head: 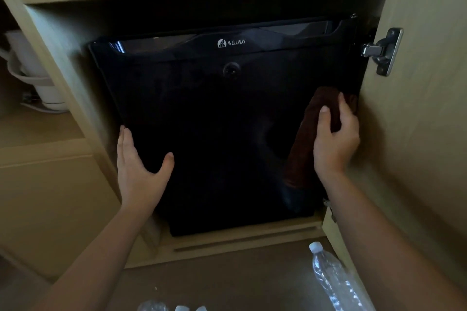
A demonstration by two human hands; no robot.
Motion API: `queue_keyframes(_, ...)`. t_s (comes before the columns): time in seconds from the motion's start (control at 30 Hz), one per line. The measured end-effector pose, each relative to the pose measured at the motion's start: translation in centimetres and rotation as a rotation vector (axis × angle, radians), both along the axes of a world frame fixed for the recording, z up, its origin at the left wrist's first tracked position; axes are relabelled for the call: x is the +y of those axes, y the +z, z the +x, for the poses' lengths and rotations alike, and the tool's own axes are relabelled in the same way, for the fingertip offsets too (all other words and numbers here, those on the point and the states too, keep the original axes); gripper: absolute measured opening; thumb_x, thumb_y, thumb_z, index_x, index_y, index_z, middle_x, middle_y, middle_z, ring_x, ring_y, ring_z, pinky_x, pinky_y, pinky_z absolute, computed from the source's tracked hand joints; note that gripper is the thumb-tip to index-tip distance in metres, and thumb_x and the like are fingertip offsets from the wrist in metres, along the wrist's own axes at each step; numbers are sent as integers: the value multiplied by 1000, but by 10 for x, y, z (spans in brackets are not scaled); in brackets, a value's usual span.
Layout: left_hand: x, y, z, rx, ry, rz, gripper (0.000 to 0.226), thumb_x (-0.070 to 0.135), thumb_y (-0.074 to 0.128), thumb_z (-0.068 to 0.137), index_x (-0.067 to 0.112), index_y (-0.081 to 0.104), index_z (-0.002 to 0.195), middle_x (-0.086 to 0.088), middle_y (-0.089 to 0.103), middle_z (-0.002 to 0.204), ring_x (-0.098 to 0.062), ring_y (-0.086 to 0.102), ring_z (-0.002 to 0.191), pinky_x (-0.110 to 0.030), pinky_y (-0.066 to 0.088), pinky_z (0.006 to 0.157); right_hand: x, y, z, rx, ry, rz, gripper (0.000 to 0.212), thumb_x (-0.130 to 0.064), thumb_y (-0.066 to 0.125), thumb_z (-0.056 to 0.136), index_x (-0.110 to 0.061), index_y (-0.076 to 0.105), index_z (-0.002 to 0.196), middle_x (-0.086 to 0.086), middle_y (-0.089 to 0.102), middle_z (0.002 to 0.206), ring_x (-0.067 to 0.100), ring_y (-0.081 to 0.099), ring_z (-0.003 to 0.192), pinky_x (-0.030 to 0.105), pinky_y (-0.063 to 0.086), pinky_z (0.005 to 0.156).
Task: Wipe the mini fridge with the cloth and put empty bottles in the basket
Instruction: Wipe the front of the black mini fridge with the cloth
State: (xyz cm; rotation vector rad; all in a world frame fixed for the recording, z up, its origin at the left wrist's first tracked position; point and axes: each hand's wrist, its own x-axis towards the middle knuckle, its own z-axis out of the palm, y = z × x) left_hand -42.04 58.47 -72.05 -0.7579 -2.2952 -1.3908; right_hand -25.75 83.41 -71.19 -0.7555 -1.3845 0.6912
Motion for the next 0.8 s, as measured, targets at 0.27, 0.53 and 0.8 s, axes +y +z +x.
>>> queue_keyframes(0.27,-5,-58,5,-203,-32,-105,98,34,65,82,23,-8,146,0,4,155,-19,11,141,-38,21,112,-5,-128,18,-207,12,-145,41,-21,53,92,-7,48,131,22,53,123,32,49,116,4,22,90)
queue_keyframes(0.53,-7,-109,9,-266,-56,-167,105,28,67,80,29,-17,143,2,0,156,-16,8,141,-35,19,110,-9,-196,23,-345,29,-247,52,-33,42,87,-9,46,133,21,51,128,32,46,121,12,22,93)
queue_keyframes(0.8,1,-135,4,-233,-38,-155,110,25,68,79,33,-23,141,-3,0,156,-18,7,142,-35,17,109,-8,-220,27,-418,54,-197,46,-25,47,88,-4,49,129,27,49,127,34,43,122,1,18,93)
